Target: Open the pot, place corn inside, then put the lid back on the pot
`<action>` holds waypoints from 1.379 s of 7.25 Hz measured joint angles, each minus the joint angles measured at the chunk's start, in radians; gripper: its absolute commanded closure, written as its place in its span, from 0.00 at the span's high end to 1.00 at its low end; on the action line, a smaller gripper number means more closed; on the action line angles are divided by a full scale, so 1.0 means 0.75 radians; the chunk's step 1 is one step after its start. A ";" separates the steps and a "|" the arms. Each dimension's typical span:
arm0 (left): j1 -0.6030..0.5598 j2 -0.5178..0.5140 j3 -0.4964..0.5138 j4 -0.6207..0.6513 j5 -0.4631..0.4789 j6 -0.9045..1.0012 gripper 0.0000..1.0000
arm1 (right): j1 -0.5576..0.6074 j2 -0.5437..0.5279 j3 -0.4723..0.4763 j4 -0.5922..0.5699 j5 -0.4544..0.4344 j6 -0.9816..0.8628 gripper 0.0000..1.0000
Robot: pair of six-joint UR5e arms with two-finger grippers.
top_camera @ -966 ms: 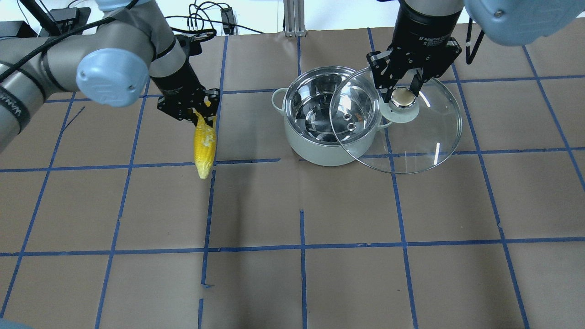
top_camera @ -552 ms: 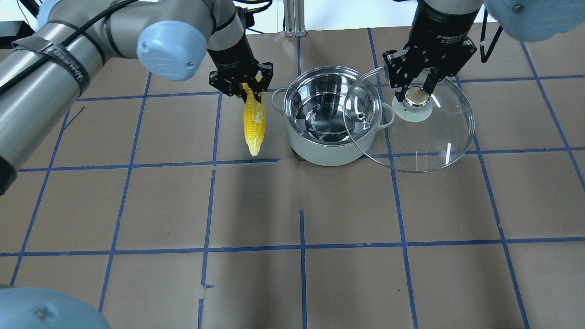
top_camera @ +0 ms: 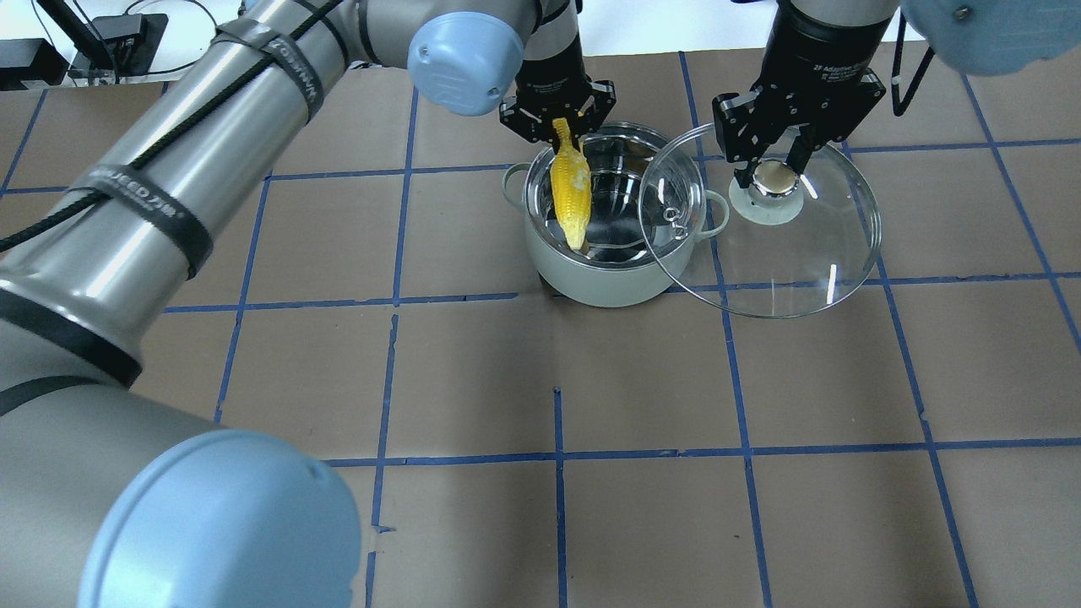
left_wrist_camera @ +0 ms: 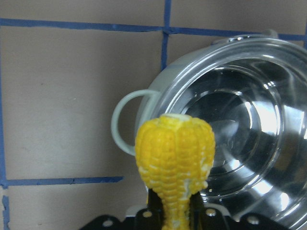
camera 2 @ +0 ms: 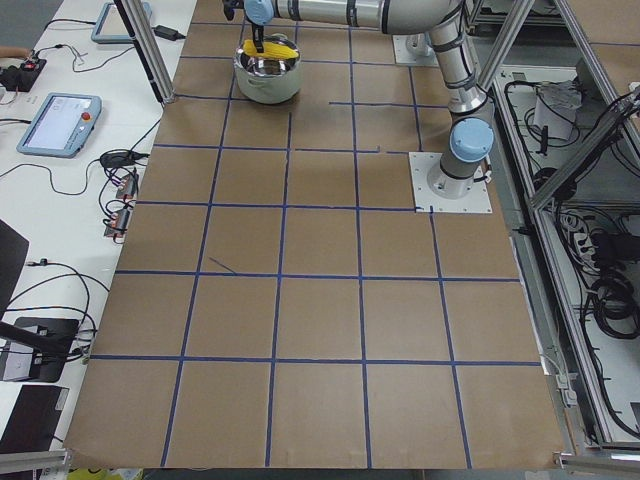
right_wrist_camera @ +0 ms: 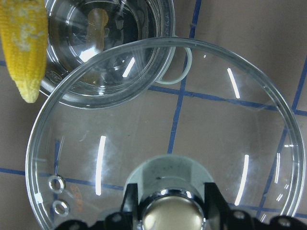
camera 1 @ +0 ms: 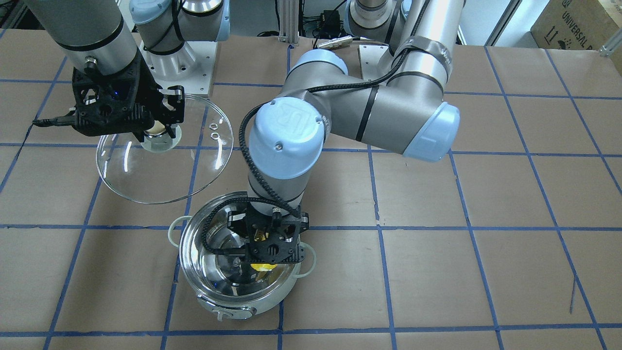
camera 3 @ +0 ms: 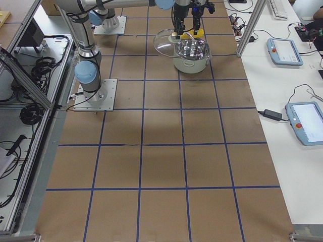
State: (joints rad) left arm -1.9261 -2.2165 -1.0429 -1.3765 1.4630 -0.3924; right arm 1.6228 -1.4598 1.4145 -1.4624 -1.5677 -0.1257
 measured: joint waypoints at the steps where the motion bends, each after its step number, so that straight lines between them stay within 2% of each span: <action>1: -0.017 -0.053 0.054 0.002 0.002 -0.004 1.00 | -0.002 0.000 0.000 0.002 0.000 -0.002 0.40; 3: -0.019 -0.092 0.075 0.001 0.000 0.006 1.00 | -0.007 0.001 0.002 0.011 -0.003 -0.005 0.40; 6: 0.004 -0.079 0.074 -0.017 0.002 0.044 1.00 | -0.008 0.002 0.002 0.013 -0.004 -0.003 0.40; 8: 0.061 -0.020 0.058 -0.115 0.012 0.166 1.00 | -0.008 0.002 0.002 0.007 -0.003 -0.002 0.40; 10: 0.159 0.116 -0.035 -0.214 0.061 0.359 1.00 | -0.006 0.002 0.003 0.001 -0.002 0.001 0.40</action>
State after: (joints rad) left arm -1.8070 -2.1292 -1.0694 -1.5369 1.5087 -0.1233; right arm 1.6181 -1.4584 1.4171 -1.4615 -1.5694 -0.1250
